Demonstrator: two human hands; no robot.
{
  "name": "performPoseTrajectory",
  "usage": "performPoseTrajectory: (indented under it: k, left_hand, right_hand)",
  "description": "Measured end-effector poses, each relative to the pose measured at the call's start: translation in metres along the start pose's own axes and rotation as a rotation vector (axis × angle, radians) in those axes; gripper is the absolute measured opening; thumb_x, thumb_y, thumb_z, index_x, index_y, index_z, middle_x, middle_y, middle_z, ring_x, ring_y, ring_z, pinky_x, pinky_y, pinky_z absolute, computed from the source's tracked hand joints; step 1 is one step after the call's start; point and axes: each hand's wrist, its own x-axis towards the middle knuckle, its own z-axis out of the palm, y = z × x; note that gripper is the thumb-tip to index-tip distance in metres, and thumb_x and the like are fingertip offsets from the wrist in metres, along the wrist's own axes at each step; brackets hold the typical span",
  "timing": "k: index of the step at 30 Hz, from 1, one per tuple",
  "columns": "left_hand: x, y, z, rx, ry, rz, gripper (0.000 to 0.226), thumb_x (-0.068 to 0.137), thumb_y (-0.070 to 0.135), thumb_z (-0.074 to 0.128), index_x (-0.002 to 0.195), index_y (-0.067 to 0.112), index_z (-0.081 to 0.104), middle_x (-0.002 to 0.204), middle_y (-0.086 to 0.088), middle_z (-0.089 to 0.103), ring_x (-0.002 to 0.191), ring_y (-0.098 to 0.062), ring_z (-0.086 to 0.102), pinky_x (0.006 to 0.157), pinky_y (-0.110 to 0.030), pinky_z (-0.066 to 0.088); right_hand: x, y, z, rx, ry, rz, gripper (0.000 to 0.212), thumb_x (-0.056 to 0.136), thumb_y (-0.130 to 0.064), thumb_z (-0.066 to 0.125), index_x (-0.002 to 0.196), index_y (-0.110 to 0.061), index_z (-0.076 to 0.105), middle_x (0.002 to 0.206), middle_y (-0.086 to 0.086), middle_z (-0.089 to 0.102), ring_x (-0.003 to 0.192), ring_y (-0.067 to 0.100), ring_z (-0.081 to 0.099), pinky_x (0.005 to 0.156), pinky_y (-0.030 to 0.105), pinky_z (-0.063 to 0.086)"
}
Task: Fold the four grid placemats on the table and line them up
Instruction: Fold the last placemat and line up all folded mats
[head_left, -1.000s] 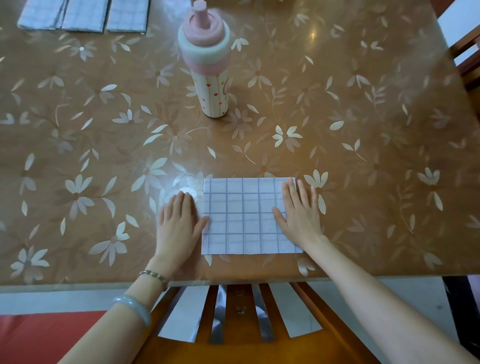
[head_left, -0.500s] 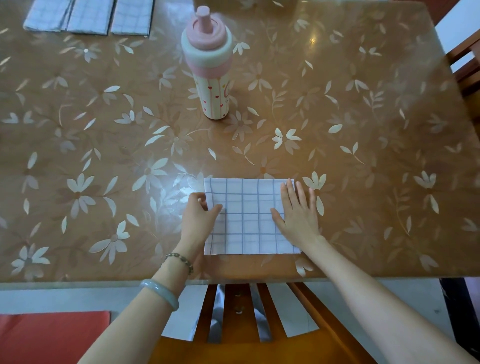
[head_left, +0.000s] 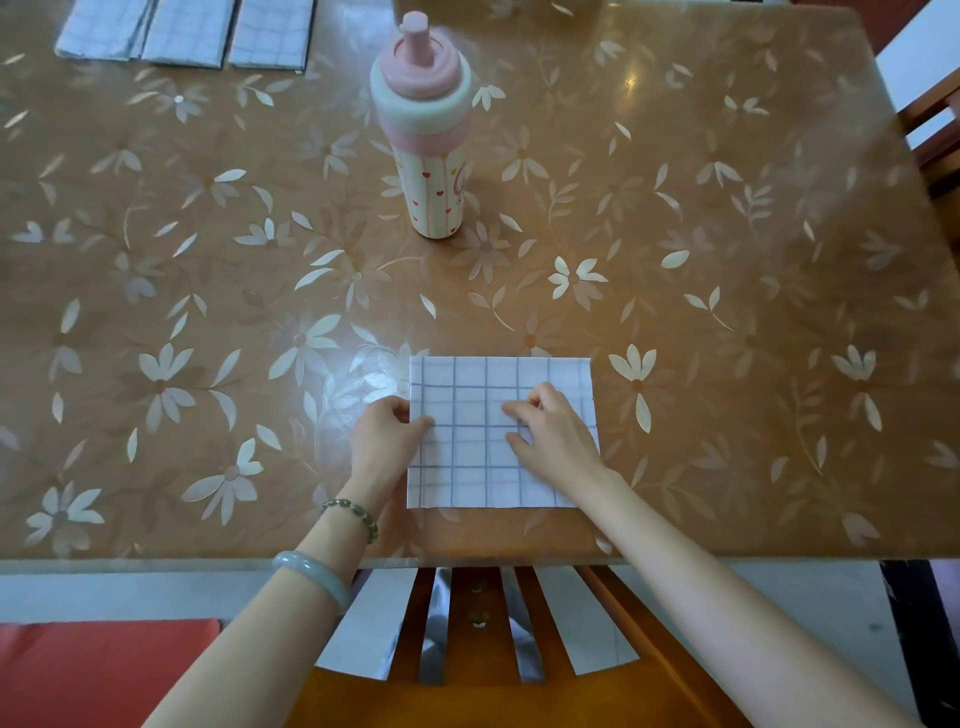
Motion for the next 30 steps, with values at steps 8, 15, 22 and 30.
performPoseTrajectory:
  k: [8,15,22,30]
  left_hand:
    - [-0.008,-0.005,-0.01,-0.071,-0.101,0.055,0.025,0.08,0.021,0.072,0.1,0.017,0.059,0.089,0.007,0.066,0.083,-0.008,0.062,0.065,-0.021,0.044]
    - [-0.028,-0.02,-0.019,-0.094,-0.282,0.069,0.062,0.078,0.002,0.069,0.131,0.024,0.044,0.102,-0.002,0.059,0.09,-0.013,0.062,0.078,-0.031,0.053]
    - [-0.044,-0.006,-0.026,-0.16,-0.349,0.191,0.074,0.082,-0.001,0.066,0.135,0.04,0.035,0.104,-0.003,0.059,0.085,-0.017,0.064,0.074,-0.026,0.054]
    - [-0.064,0.026,-0.013,-0.159,-0.401,0.291,0.08,0.081,0.0,0.064,0.139,0.044,0.031,0.103,-0.002,0.056,0.085,-0.019,0.062,0.071,-0.026,0.056]
  right_hand:
    - [0.007,-0.002,-0.011,-0.024,-0.3,0.127,0.105,0.065,-0.04,0.08,0.147,-0.026,0.016,0.108,0.0,0.031,0.1,0.018,0.038,0.08,0.028,0.041]
    - [0.017,-0.006,-0.014,-0.201,-0.429,0.12,0.136,0.055,-0.048,0.086,0.149,-0.027,-0.01,0.122,0.007,0.028,0.107,0.023,0.037,0.074,0.031,0.042]
    - [0.024,-0.016,-0.018,-0.287,-0.482,0.199,0.143,0.054,-0.042,0.088,0.147,-0.027,-0.02,0.135,0.01,0.023,0.118,0.028,0.036,0.079,0.042,0.049]
    - [0.025,-0.017,-0.016,-0.289,-0.489,0.226,0.145,0.054,-0.042,0.088,0.146,-0.029,-0.022,0.132,0.01,0.024,0.12,0.029,0.035,0.086,0.045,0.048]
